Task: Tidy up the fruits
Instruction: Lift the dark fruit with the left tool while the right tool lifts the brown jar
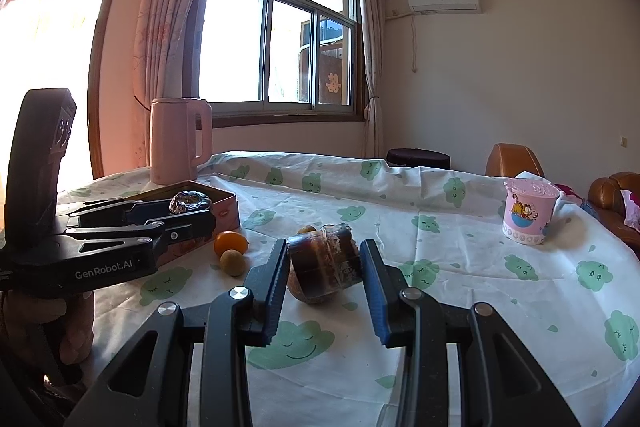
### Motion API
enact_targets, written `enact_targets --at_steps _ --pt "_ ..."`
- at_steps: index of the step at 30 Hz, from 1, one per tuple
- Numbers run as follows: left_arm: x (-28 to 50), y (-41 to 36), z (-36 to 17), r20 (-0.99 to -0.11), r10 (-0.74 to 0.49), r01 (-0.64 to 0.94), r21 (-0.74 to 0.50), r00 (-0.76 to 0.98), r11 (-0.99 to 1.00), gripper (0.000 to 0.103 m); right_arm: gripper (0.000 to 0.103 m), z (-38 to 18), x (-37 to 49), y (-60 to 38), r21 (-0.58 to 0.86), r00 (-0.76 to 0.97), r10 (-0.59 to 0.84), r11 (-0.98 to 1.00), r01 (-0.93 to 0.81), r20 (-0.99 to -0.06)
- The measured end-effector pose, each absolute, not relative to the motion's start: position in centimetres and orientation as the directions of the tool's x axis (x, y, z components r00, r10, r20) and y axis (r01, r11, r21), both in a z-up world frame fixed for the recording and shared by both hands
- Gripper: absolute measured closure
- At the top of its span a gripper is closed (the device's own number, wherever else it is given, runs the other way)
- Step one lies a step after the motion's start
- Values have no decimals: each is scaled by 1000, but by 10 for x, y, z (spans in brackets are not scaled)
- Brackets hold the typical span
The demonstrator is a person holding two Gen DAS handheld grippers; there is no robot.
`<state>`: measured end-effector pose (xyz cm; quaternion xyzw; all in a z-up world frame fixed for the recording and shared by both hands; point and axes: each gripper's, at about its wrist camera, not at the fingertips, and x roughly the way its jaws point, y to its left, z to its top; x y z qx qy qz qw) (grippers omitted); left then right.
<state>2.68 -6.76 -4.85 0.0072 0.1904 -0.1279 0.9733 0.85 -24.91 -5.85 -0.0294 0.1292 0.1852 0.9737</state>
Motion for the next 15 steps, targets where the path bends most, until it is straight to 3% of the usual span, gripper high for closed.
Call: enact_targets --at_steps 9,15 --pt "22 -65 -43 -350 -239 246 -27 906 969 60 65 -55 7 -256 30 892 384 921 -389 -238" --pt "20 -56 -37 -350 -228 232 -32 909 972 60 65 -50 15 -254 86 873 404 914 -396 -273"
